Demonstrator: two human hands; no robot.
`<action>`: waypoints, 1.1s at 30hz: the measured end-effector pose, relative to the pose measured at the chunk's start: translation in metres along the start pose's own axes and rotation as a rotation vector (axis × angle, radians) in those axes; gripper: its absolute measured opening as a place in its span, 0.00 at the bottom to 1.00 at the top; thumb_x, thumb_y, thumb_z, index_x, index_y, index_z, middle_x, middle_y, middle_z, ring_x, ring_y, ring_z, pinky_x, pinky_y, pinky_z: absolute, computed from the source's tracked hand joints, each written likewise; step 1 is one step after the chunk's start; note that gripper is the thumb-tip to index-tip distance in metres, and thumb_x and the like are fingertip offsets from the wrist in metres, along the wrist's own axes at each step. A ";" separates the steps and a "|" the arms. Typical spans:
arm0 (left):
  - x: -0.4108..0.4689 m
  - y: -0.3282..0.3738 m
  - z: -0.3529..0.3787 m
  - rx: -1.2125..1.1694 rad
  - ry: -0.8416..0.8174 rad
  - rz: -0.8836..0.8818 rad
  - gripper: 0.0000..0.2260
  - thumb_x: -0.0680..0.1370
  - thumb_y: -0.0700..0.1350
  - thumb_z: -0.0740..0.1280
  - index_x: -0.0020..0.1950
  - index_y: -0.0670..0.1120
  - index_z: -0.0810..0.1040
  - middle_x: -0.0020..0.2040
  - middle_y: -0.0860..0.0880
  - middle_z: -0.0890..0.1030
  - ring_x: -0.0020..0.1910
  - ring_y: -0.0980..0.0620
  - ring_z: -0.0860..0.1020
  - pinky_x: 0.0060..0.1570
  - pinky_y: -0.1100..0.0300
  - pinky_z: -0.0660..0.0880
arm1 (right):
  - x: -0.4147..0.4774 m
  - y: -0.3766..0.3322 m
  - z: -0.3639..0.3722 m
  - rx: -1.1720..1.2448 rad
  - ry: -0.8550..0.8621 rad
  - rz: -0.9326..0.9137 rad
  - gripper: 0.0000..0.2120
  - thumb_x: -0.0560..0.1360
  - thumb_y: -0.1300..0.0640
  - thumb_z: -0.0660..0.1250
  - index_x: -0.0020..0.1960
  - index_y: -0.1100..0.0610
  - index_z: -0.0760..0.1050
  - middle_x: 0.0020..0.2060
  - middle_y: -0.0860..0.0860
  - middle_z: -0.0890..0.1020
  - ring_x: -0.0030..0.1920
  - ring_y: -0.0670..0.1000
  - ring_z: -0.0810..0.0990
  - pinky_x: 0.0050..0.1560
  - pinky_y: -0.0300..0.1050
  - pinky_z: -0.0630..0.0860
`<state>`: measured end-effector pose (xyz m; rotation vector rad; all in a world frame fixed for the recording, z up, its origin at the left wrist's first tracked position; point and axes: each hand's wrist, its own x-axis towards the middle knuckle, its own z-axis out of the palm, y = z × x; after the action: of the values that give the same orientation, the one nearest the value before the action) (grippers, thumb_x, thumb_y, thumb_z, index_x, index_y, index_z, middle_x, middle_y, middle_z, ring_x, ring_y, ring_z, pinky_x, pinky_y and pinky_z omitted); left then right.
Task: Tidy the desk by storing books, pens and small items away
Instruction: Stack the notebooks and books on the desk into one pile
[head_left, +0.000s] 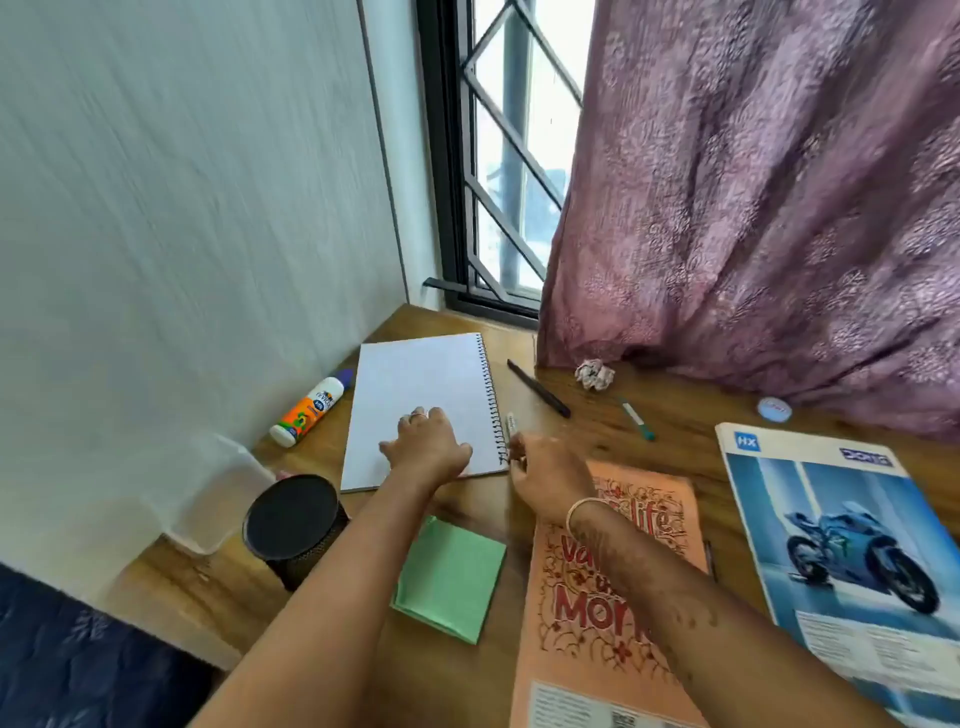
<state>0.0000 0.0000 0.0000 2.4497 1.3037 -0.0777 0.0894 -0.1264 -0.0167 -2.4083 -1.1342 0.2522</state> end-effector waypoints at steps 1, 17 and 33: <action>0.005 -0.002 0.001 0.009 -0.029 -0.009 0.27 0.76 0.55 0.63 0.71 0.44 0.64 0.72 0.43 0.65 0.71 0.42 0.63 0.65 0.43 0.67 | 0.004 -0.003 0.006 0.001 0.012 0.030 0.10 0.74 0.54 0.63 0.55 0.51 0.77 0.50 0.52 0.84 0.52 0.56 0.81 0.49 0.47 0.77; 0.039 -0.007 -0.021 -0.137 -0.141 0.017 0.28 0.82 0.59 0.52 0.73 0.38 0.62 0.72 0.36 0.67 0.70 0.38 0.66 0.67 0.48 0.63 | 0.045 -0.049 0.026 1.016 0.034 0.527 0.16 0.64 0.61 0.73 0.52 0.59 0.80 0.46 0.54 0.85 0.48 0.55 0.84 0.54 0.57 0.80; 0.033 0.009 -0.147 -0.468 0.157 0.049 0.16 0.78 0.42 0.58 0.63 0.39 0.74 0.62 0.39 0.78 0.60 0.40 0.76 0.57 0.53 0.72 | 0.024 -0.138 -0.028 1.108 0.019 -0.013 0.13 0.79 0.64 0.63 0.60 0.49 0.73 0.44 0.49 0.81 0.41 0.45 0.80 0.40 0.44 0.80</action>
<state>0.0082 0.0719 0.1328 2.1124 1.1627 0.3951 0.0208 -0.0410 0.0747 -1.4044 -0.6919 0.6460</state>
